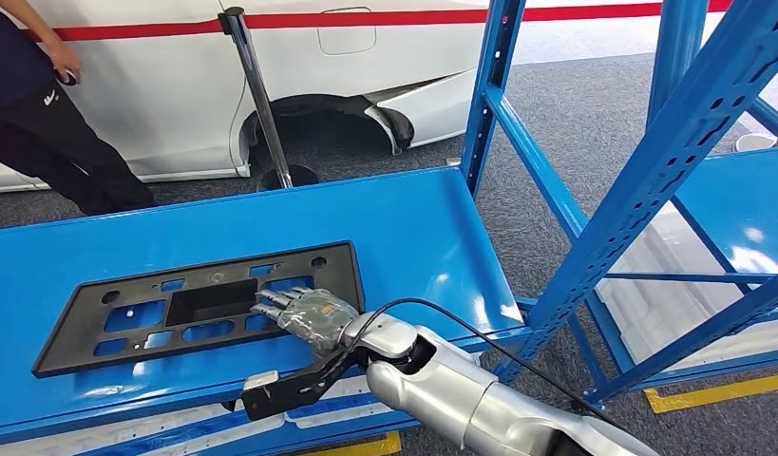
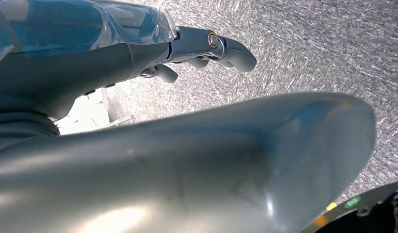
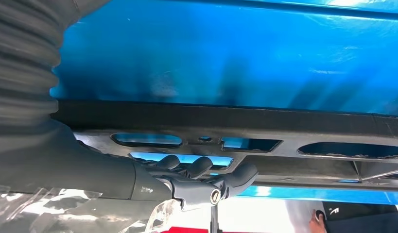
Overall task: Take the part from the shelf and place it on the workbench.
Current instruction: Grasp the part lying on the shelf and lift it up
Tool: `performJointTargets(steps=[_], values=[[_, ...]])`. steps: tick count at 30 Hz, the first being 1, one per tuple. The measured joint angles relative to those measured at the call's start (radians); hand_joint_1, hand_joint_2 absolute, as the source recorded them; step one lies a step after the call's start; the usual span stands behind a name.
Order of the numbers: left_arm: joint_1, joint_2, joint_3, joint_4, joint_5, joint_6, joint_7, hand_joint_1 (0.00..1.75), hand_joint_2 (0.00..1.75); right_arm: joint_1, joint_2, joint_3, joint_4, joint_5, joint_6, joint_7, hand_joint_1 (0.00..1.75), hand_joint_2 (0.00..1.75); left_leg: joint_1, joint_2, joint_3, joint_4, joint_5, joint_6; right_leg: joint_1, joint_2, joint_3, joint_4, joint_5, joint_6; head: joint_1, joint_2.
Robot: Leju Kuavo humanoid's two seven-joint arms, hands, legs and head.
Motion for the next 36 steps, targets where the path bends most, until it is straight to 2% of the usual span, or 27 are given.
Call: performJointTargets(steps=[28, 29, 32, 33, 36], values=[[-0.020, -0.012, -0.012, 0.000, -0.022, -0.008, -0.005, 0.00, 0.00, -0.013, 0.016, 0.000, 0.027, 0.003, 0.024, 0.006, 0.00, 1.75, 0.002, 0.000, 0.001, 0.000, 0.002, -0.002, 0.002, 0.000, 0.001, 0.000, 0.002, -0.001, 0.000, 0.000], [-0.021, -0.013, -0.015, 0.000, -0.025, -0.010, -0.005, 0.00, 0.00, -0.014, 0.017, 0.000, 0.030, 0.001, 0.025, 0.006, 0.31, 1.75, 0.002, 0.000, 0.001, 0.000, 0.002, -0.002, 0.002, 0.000, 0.001, 0.000, 0.002, -0.001, 0.000, 0.000], [-0.025, -0.015, -0.022, 0.000, -0.034, -0.014, -0.005, 0.00, 0.00, -0.016, 0.017, 0.000, 0.036, -0.009, 0.029, 0.006, 1.61, 1.75, 0.002, 0.000, 0.001, 0.000, 0.003, -0.002, 0.002, 0.000, 0.001, 0.000, 0.002, -0.002, 0.000, 0.000], [-0.027, -0.016, -0.024, 0.000, -0.036, -0.014, -0.005, 0.00, 0.00, -0.016, 0.017, 0.000, 0.038, -0.013, 0.031, 0.006, 1.75, 1.75, 0.002, 0.000, 0.001, 0.000, 0.003, -0.002, 0.002, 0.000, 0.001, 0.000, 0.003, -0.002, 0.000, 0.000], [-0.033, -0.018, -0.027, 0.000, -0.037, -0.016, -0.003, 0.00, 0.00, -0.016, 0.017, 0.000, 0.041, -0.024, 0.037, 0.006, 1.75, 1.75, 0.002, 0.001, 0.001, 0.000, 0.003, -0.002, 0.002, 0.000, 0.000, 0.000, 0.003, -0.002, 0.000, 0.000]])
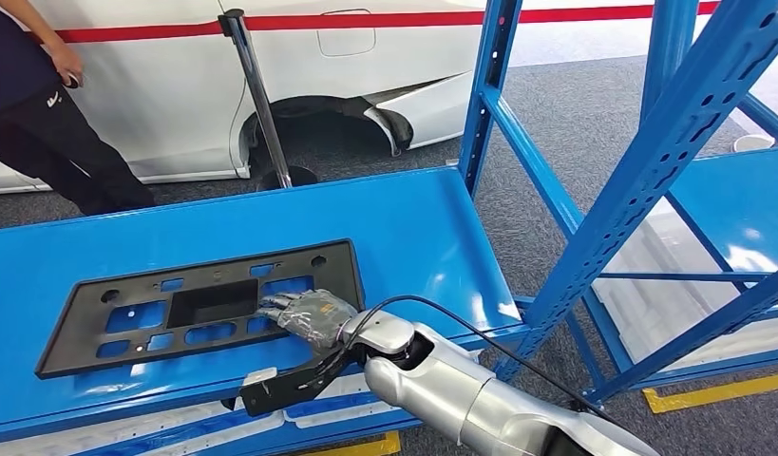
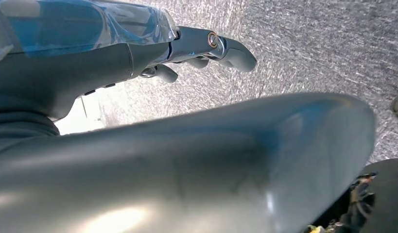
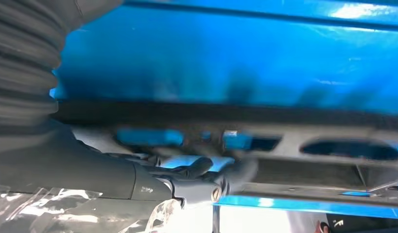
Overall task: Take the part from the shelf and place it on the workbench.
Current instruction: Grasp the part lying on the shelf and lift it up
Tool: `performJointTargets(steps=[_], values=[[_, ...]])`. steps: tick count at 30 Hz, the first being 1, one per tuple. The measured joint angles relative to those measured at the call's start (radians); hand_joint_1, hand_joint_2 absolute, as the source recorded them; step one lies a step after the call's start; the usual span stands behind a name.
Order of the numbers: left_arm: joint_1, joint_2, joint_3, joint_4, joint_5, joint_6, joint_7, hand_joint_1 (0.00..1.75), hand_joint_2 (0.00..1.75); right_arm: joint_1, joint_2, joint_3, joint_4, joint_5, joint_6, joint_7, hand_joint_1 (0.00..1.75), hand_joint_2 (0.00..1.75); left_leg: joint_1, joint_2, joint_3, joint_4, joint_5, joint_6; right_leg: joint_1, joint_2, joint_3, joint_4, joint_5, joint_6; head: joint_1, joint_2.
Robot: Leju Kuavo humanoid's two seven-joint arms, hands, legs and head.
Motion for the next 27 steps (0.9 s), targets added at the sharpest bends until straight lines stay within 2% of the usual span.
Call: performJointTargets(steps=[12, 14, 15, 18, 19, 24, 27], values=[[-0.004, -0.004, -0.006, 0.000, -0.004, -0.001, 0.000, 0.00, 0.00, 0.001, 0.000, 0.000, 0.012, -0.004, 0.008, -0.001, 1.75, 1.75, 0.003, 0.000, -0.002, -0.001, 0.005, -0.002, 0.003, 0.000, -0.003, 0.000, 0.005, -0.002, 0.000, 0.000], [-0.004, -0.005, -0.007, 0.000, -0.008, -0.002, 0.001, 0.00, 0.00, 0.001, 0.000, 0.000, 0.014, -0.005, 0.006, -0.001, 1.66, 1.75, 0.003, 0.000, -0.002, -0.001, 0.006, -0.002, 0.003, 0.000, -0.003, 0.000, 0.005, -0.002, 0.000, 0.000], [-0.004, -0.005, -0.007, 0.000, -0.010, -0.002, 0.002, 0.00, 0.00, 0.001, 0.000, 0.000, 0.015, -0.006, 0.005, -0.001, 1.44, 1.75, 0.003, 0.000, -0.002, -0.001, 0.006, -0.002, 0.003, 0.000, -0.003, 0.000, 0.006, -0.002, 0.000, 0.000], [-0.004, -0.006, -0.009, 0.000, -0.014, -0.002, 0.005, 0.00, 0.00, 0.001, 0.000, 0.000, 0.017, -0.012, 0.003, -0.001, 0.45, 1.75, 0.003, 0.000, -0.002, -0.001, 0.007, -0.003, 0.003, 0.000, -0.003, 0.000, 0.006, -0.002, 0.000, 0.000], [-0.005, -0.006, -0.010, 0.000, -0.014, -0.002, 0.006, 0.00, 0.00, 0.001, 0.000, 0.000, 0.018, -0.012, 0.001, 0.000, 0.31, 1.75, 0.003, 0.000, -0.002, -0.001, 0.007, -0.003, 0.003, 0.000, -0.003, 0.000, 0.006, -0.002, 0.000, 0.000], [-0.004, -0.007, -0.017, 0.000, -0.014, -0.002, 0.009, 0.00, 0.00, -0.001, 0.000, 0.000, 0.024, -0.013, -0.015, 0.001, 0.07, 1.75, 0.003, 0.000, -0.002, -0.001, 0.008, -0.003, 0.003, 0.000, -0.004, 0.000, 0.007, -0.002, 0.000, 0.000], [-0.004, -0.008, -0.020, 0.000, -0.012, -0.002, 0.009, 0.00, 0.00, -0.001, 0.001, 0.000, 0.025, -0.013, -0.023, 0.002, 0.00, 1.75, 0.003, 0.000, -0.003, -0.001, 0.008, -0.003, 0.003, 0.000, -0.004, 0.000, 0.007, -0.002, 0.000, 0.000]])
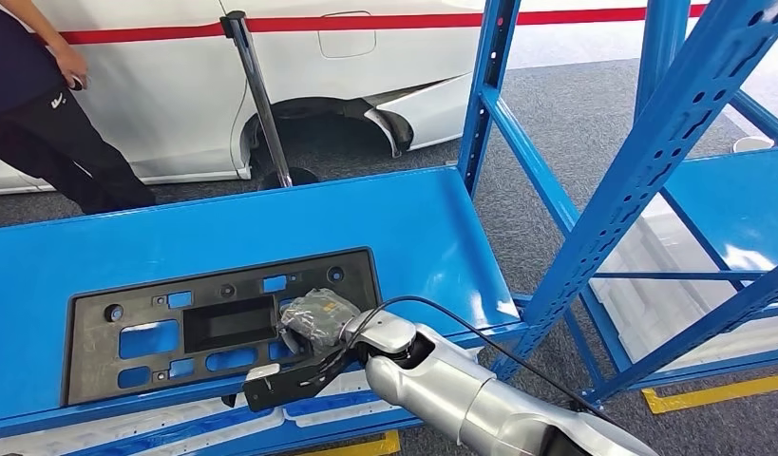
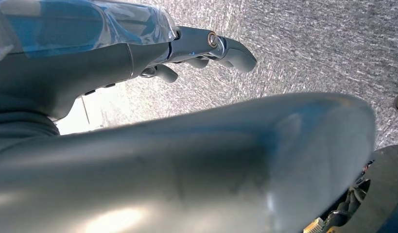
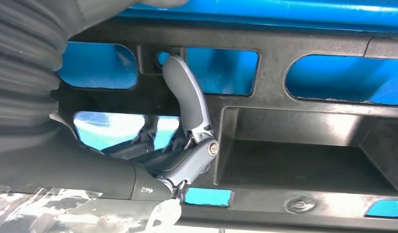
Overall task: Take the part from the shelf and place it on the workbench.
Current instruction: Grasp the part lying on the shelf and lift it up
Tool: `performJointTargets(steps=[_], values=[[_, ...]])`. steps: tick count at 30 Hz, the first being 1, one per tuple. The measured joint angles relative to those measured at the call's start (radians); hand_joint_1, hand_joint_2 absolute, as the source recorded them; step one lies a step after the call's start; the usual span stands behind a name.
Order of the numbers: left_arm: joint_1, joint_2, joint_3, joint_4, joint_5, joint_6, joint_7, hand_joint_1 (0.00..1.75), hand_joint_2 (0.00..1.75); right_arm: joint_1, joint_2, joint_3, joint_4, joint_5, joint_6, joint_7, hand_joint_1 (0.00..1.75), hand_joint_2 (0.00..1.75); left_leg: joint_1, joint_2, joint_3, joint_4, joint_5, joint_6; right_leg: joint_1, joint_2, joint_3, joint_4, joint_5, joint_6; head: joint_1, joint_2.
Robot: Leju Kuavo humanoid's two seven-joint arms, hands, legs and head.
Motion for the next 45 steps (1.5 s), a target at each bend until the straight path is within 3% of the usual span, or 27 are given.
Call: performJointTargets(steps=[45], values=[[-0.012, -0.009, -0.004, 0.000, -0.001, 0.002, -0.006, 0.00, 0.00, -0.014, 0.013, 0.000, 0.014, -0.008, 0.004, 0.015, 0.00, 1.75, -0.001, 0.000, -0.002, 0.000, 0.000, 0.000, 0.000, 0.000, -0.001, 0.000, 0.000, 0.000, 0.000, 0.000]])
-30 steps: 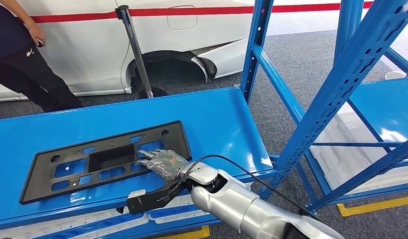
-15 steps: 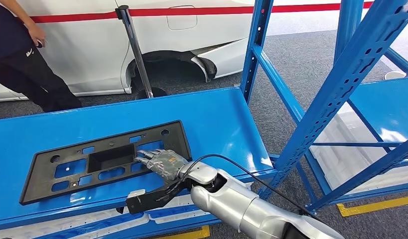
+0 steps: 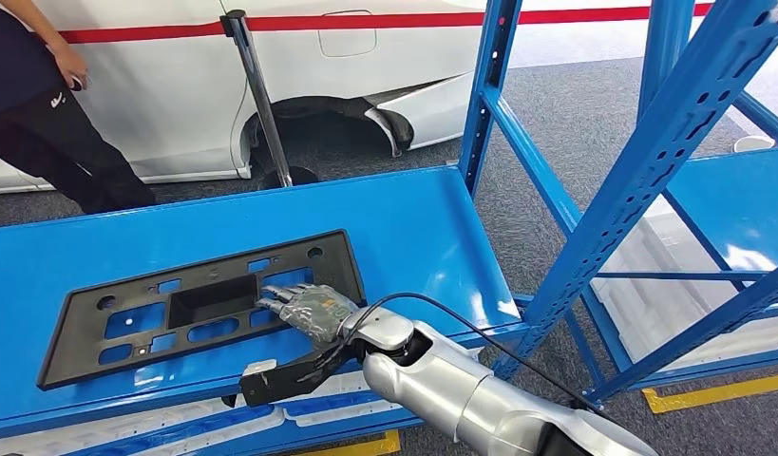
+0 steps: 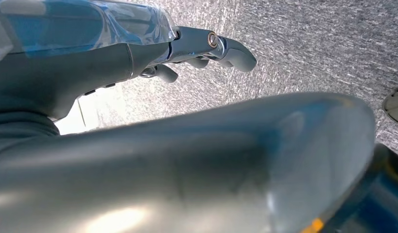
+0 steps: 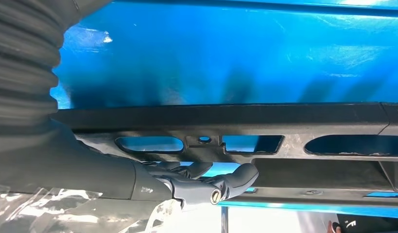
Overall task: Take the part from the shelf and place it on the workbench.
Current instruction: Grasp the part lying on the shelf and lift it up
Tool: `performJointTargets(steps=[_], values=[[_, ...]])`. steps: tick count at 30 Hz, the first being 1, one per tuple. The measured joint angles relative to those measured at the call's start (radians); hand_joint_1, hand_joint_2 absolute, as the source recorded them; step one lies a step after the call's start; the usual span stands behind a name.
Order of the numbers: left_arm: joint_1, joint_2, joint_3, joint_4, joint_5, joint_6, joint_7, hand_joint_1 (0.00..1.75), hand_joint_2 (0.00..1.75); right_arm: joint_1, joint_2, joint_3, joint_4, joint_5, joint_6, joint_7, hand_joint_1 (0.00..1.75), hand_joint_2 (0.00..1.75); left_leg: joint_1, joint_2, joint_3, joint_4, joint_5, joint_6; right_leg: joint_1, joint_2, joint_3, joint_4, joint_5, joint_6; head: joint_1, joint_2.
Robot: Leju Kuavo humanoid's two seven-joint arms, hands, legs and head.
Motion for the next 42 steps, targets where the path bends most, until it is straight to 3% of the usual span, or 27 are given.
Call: performJointTargets(steps=[21, 32, 42], values=[[0.000, -0.004, -0.002, 0.000, 0.000, -0.002, 0.000, 0.00, 0.00, -0.035, -0.013, -0.020, -0.012, -0.071, 0.018, 0.012, 0.00, 1.75, 0.000, 0.000, -0.002, 0.000, 0.000, 0.000, 0.000, 0.000, -0.002, 0.000, 0.001, 0.000, 0.000, 0.000], [0.000, -0.007, -0.007, 0.000, -0.002, -0.002, -0.003, 0.00, 0.00, -0.082, -0.058, -0.035, -0.111, -0.106, 0.028, 0.056, 0.00, 1.75, 0.000, 0.000, -0.011, 0.000, 0.000, 0.000, 0.000, 0.000, -0.011, 0.000, 0.001, 0.000, 0.000, 0.000], [0.001, -0.008, -0.008, 0.000, 0.002, -0.001, 0.001, 0.00, 0.00, -0.081, -0.067, -0.034, -0.119, -0.124, 0.031, 0.061, 0.00, 1.75, 0.000, 0.000, -0.011, 0.000, 0.000, 0.000, 0.000, 0.000, -0.011, 0.000, 0.001, 0.000, 0.000, 0.000]])
